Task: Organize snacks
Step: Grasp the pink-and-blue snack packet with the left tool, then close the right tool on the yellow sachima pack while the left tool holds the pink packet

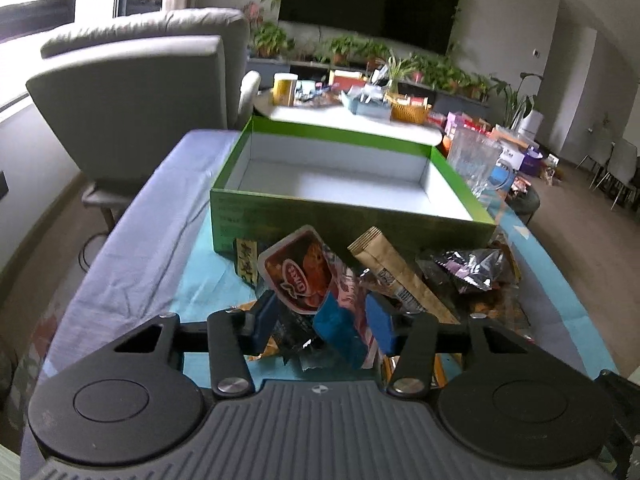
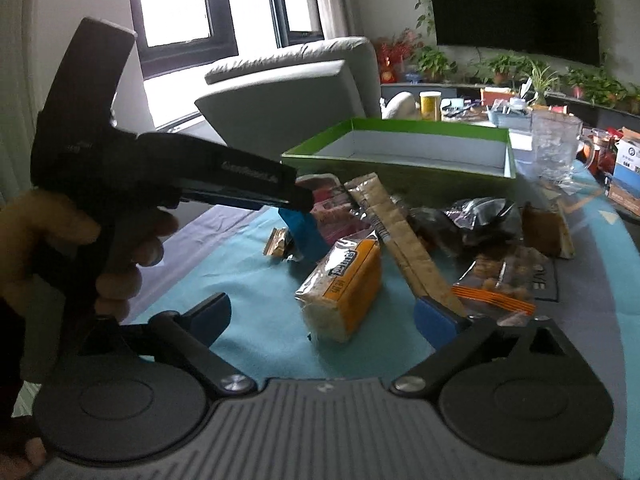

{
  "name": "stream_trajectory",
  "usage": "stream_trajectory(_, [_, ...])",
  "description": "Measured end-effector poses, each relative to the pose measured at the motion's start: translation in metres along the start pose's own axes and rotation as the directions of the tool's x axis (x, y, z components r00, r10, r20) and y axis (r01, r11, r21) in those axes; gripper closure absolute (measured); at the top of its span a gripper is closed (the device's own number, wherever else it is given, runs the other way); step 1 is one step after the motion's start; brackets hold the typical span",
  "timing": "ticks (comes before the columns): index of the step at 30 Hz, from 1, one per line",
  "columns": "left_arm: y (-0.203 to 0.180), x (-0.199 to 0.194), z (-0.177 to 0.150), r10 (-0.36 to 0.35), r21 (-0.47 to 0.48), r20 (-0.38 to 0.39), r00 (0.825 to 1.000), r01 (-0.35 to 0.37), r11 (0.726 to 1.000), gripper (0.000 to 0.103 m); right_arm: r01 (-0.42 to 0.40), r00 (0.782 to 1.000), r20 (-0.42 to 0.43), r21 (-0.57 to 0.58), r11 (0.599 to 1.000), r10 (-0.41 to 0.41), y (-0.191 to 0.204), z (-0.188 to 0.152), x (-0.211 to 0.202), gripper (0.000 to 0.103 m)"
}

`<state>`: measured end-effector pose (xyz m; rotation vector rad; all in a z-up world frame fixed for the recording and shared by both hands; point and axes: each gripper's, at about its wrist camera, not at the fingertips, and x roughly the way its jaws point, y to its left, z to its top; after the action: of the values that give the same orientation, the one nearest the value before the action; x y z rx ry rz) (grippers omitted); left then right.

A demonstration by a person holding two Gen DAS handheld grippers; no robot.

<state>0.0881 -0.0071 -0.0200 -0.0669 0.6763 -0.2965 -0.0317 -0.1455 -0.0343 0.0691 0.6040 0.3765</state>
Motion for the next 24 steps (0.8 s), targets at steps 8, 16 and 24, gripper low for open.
stream_trajectory(8, [0.002, 0.008, 0.001, -0.099, -0.04, -0.041, 0.994, 0.097, 0.994, 0.098, -0.006, 0.998, -0.061, 0.02, 1.0, 0.007, -0.003, 0.007, 0.022, 0.049])
stream_trajectory(16, [-0.006, -0.032, 0.006, -0.109, 0.021, 0.076, 0.991, 0.108, 0.994, 0.099, 0.018, 0.995, -0.093, -0.002, 1.0, -0.018, 0.0, 0.008, 0.033, 0.049])
stream_trajectory(24, [0.005, -0.059, 0.008, -0.114, -0.002, 0.141, 0.983, 0.115, 0.993, 0.099, 0.064, 0.991, -0.122, -0.006, 0.998, -0.064, 0.003, 0.008, 0.042, 0.049])
